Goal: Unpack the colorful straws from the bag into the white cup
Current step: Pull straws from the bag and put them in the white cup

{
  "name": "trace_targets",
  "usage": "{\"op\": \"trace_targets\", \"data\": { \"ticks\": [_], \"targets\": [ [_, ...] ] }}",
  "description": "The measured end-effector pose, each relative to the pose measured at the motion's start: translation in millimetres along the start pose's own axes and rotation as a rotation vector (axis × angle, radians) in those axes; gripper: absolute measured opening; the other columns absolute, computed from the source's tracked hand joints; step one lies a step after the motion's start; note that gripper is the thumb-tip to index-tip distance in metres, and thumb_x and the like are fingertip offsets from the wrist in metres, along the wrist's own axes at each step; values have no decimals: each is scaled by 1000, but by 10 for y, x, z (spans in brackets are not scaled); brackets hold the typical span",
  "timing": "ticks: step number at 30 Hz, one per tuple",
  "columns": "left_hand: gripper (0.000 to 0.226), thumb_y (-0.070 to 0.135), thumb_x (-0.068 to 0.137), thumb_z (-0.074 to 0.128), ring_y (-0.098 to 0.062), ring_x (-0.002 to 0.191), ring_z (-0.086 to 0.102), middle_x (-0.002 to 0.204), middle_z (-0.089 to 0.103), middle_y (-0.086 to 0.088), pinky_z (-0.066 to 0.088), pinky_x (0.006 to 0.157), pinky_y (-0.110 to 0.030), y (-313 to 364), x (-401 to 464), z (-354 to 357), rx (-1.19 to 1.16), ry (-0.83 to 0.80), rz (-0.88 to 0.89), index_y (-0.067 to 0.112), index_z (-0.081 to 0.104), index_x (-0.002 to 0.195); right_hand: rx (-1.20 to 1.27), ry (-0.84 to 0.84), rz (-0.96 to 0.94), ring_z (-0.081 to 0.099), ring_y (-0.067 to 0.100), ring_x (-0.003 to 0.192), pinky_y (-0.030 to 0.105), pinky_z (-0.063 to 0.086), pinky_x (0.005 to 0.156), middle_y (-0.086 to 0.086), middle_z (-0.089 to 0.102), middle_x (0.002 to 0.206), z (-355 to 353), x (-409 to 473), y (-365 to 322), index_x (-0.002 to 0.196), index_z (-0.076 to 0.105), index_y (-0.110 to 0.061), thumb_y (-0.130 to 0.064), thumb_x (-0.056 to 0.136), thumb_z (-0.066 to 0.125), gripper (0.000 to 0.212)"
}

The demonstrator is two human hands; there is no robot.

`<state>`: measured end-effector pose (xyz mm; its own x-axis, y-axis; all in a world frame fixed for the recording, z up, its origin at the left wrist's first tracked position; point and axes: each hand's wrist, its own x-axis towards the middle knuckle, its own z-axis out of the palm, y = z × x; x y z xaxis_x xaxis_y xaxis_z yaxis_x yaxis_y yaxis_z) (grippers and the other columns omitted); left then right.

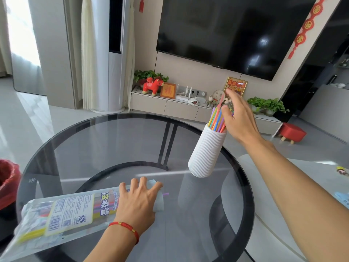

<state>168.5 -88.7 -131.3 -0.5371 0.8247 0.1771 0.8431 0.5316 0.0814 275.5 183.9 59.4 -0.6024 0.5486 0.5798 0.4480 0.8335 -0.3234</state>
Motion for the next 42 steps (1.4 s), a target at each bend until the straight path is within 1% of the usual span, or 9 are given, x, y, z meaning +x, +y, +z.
{"op": "trace_targets", "data": {
  "ticks": [6,10,13,17,20,24,29,34,42],
  "targets": [
    [91,35,80,63,-30,126,41,141,40,-3,32,105,-51,-13,11,-51,7,-22,-8,35,8,153,-165,-155,-103,28,24,159,48,20,130,7,33,172,17,-27,89,161,40,-15,-27,110,47,53],
    [104,38,76,65,-27,126,43,139,43,0,31,108,-52,-32,22,-104,-7,-11,-4,21,1,156,-71,52,-134,34,25,155,32,16,124,11,42,166,-64,-127,-37,156,46,-10,-19,107,52,51],
    [107,40,72,68,-24,124,44,135,44,4,30,110,-52,-53,28,-151,-11,5,22,18,5,156,105,231,-184,58,20,128,13,35,109,8,65,134,-31,-531,-177,131,65,-6,-11,100,55,33],
    [104,36,69,69,-24,124,43,140,43,4,34,108,-52,-12,12,-229,-2,38,105,17,13,154,414,-163,68,67,3,102,2,44,83,-11,74,114,416,-1437,-273,111,74,-22,-14,102,60,19],
    [100,23,63,70,-26,117,48,138,46,2,38,102,-53,66,-2,-276,74,134,223,16,23,151,608,-433,319,64,-5,115,11,52,93,-18,69,125,824,-1962,-293,123,70,-34,-23,107,58,22],
    [90,12,67,63,-30,113,48,137,45,-5,38,101,-58,156,59,-403,240,210,381,9,27,149,1103,-412,766,75,27,101,45,60,99,14,73,125,1068,-2107,-389,125,69,-19,-27,109,54,23],
    [72,9,80,20,-33,115,48,137,43,-12,37,105,-65,190,199,-580,519,204,551,3,18,152,1524,-449,973,74,32,77,51,64,85,25,67,109,1112,-2061,-468,115,64,-2,-17,104,63,19],
    [100,26,78,70,-34,123,43,140,39,-14,30,110,-67,163,292,-717,673,187,595,5,8,154,1628,-392,1101,72,35,74,46,67,75,33,66,117,1183,-2008,-539,111,64,6,-8,104,60,16],
    [107,35,79,74,-36,131,38,148,34,-16,27,110,-68,142,246,-735,693,152,522,5,6,155,1584,-371,1055,76,24,62,33,63,56,15,79,78,1183,-1985,-571,99,73,0,-13,107,60,20]
  ]
}}
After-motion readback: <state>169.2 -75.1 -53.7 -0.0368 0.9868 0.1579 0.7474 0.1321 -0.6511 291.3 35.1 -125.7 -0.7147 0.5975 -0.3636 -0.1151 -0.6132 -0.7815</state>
